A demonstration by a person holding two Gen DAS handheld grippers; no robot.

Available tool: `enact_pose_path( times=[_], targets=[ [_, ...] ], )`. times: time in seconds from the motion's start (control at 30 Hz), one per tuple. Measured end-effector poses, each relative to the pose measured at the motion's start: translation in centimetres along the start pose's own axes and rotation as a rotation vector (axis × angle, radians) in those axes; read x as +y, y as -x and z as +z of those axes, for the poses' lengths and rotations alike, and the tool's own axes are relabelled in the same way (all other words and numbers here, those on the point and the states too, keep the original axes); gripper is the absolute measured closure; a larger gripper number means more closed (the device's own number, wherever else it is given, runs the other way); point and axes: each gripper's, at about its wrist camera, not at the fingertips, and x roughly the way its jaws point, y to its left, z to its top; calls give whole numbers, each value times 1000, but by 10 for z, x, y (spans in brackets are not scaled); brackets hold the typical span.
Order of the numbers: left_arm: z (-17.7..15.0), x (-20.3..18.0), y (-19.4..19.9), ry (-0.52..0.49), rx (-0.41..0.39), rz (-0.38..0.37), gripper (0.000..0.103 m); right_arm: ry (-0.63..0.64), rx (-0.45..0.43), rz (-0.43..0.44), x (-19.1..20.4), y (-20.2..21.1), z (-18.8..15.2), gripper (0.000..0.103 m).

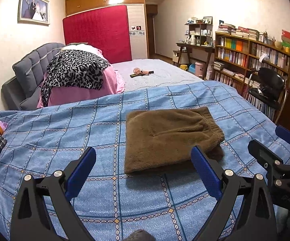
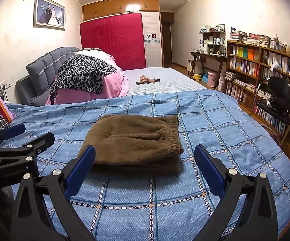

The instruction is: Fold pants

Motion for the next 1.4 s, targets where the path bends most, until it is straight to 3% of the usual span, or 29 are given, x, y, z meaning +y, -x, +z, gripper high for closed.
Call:
enact_pose_path(
  times=[0.63, 1.07, 1.4],
  targets=[
    [-3, -5, -7, -12, 6, -9, 8, -14, 24, -7, -7, -7, -3, 3],
    [-9, 4, -21, 22, 60, -12, 8, -49, 71, -6, -16, -24, -12, 3],
    [-30, 23, -47, 43, 140, 6, 8, -69, 157, -30, -26, -52, -32, 3]
  ],
)
